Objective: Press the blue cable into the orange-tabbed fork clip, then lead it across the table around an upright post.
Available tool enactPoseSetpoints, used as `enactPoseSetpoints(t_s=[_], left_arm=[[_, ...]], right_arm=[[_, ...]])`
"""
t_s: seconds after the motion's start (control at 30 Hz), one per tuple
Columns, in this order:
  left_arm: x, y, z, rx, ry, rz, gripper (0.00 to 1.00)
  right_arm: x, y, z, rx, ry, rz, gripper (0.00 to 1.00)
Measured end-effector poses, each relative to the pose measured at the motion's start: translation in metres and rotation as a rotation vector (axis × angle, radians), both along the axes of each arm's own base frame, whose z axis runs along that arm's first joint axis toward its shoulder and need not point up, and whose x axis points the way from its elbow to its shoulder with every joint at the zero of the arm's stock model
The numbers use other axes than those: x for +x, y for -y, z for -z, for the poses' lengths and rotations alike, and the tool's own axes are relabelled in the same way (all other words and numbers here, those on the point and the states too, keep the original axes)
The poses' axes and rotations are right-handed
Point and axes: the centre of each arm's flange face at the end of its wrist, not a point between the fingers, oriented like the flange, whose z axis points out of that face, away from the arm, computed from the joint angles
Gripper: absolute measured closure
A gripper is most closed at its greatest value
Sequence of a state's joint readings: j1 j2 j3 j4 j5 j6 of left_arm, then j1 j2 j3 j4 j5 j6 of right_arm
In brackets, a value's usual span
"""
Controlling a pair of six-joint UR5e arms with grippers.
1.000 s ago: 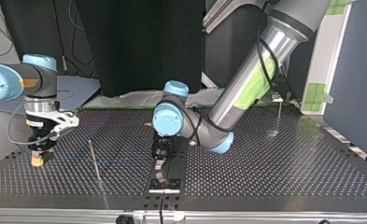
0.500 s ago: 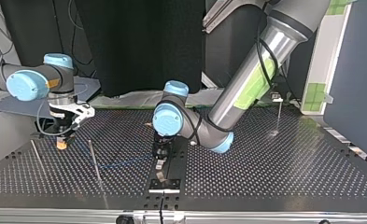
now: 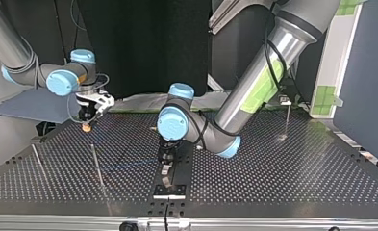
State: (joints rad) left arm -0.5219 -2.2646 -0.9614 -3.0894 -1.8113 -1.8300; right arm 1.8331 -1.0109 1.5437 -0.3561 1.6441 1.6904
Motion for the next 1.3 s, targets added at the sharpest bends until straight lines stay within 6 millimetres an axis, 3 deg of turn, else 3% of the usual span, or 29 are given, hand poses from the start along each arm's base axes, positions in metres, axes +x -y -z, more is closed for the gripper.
enactPoseSetpoints(t_s=[0.43, 0.77, 0.93, 1.3], left_arm=[[0.001, -0.001, 0.0, 0.001, 0.001, -0.004, 0.02], [0.001, -0.002, 0.0, 0.002, 0.001, -0.013, 0.02], [0.001, -0.003, 0.0, 0.0, 0.0, -0.017, 0.02], [0.001, -0.003, 0.0, -0.001, -0.003, -0.018, 0.02]], right_arm=[[-0.012, 0.015, 0.075, 0.03, -0.049, 0.045, 1.0], [-0.026, 0.021, 0.09, 0.039, -0.084, 0.063, 1.0], [-0.039, 0.025, 0.107, 0.059, -0.093, 0.088, 1.0], [-0.079, 0.034, 0.175, 0.118, -0.089, 0.209, 1.0]])
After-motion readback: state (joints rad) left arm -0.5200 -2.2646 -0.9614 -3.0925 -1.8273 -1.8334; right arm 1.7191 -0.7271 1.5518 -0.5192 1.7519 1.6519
